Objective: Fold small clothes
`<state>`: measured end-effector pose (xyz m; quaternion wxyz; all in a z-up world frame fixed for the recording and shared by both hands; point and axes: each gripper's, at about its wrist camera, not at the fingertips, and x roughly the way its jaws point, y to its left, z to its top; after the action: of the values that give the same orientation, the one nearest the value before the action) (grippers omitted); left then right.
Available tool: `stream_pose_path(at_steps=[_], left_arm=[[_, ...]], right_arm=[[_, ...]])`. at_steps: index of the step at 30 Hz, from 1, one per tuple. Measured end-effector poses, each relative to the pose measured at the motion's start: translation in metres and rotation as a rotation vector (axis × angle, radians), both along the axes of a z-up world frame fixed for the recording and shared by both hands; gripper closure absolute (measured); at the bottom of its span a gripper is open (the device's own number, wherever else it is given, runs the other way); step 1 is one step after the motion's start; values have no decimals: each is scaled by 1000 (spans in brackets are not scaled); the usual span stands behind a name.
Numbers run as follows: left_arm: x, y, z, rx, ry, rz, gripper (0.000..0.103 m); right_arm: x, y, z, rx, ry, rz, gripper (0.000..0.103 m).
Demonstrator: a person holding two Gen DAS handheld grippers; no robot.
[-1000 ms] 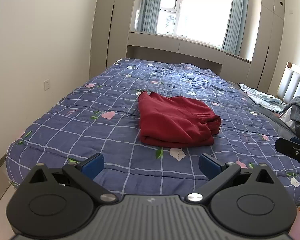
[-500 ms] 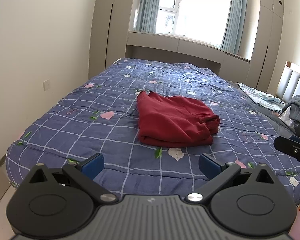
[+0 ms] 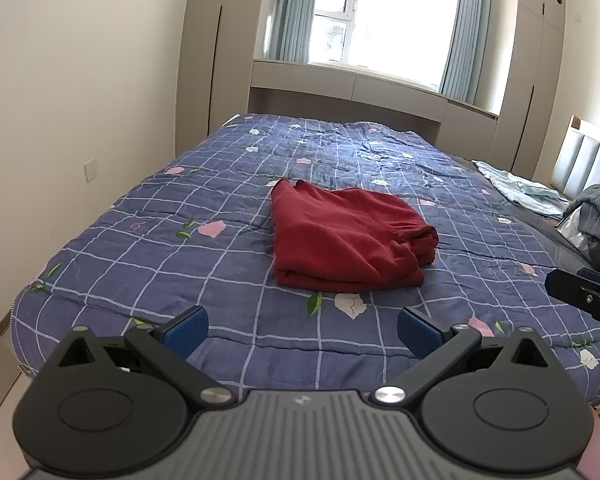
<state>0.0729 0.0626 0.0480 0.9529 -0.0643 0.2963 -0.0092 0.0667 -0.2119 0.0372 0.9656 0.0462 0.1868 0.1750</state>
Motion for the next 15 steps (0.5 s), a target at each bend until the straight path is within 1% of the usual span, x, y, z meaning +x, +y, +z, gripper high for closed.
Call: stream_pose_path(at_steps=[11, 15], left_arm=[[11, -3, -7, 8, 37, -8, 0], [15, -4, -11, -5, 29, -5, 0]], right_arm=[[11, 1, -7, 1, 34, -2, 1], [18, 3, -13, -4, 56, -3, 1]])
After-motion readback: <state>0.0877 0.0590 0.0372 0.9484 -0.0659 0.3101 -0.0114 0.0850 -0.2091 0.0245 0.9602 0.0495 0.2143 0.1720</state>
